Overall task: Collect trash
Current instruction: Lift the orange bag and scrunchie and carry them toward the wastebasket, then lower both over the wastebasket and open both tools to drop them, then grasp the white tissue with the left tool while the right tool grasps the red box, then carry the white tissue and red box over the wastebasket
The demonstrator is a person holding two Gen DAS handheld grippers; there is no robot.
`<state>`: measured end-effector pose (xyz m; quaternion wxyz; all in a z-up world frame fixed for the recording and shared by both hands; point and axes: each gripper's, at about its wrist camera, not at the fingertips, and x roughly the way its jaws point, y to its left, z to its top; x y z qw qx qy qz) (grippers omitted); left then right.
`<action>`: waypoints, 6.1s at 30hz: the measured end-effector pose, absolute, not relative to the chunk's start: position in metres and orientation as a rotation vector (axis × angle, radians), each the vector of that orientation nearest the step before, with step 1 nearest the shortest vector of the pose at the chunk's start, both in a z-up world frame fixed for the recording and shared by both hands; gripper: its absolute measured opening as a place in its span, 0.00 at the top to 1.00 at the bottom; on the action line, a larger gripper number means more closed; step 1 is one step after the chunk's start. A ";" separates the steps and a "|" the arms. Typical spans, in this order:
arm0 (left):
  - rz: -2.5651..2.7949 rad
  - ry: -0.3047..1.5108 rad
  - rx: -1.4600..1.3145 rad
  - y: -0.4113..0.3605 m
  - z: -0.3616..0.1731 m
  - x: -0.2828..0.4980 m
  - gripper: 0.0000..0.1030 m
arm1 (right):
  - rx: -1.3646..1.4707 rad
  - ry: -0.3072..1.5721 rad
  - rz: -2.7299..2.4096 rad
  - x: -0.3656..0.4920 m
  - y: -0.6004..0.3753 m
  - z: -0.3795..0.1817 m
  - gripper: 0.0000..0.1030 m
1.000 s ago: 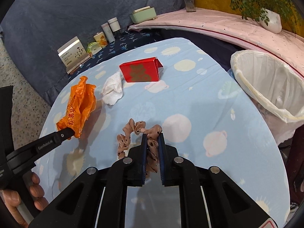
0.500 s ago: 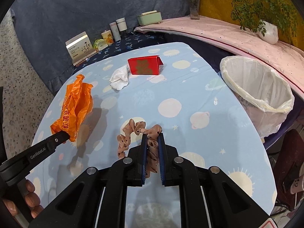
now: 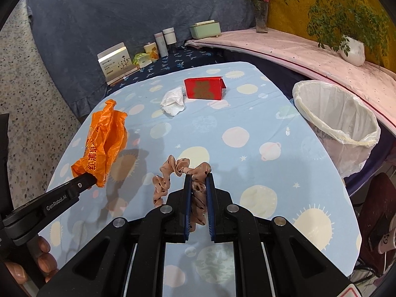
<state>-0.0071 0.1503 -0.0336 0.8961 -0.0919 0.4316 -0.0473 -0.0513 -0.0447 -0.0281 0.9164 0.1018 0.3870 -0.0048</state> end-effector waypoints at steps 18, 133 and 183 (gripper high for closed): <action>-0.167 0.874 -0.173 0.138 -0.023 -0.020 0.83 | 0.252 0.757 -0.014 -0.057 -0.053 -0.023 0.89; -0.169 0.976 -0.075 0.052 -0.067 0.200 0.31 | 0.353 0.747 -0.089 0.117 -0.145 -0.041 0.53; -0.388 0.898 -0.054 -0.003 -0.026 0.173 0.91 | 0.349 0.682 -0.036 0.110 -0.151 -0.013 0.99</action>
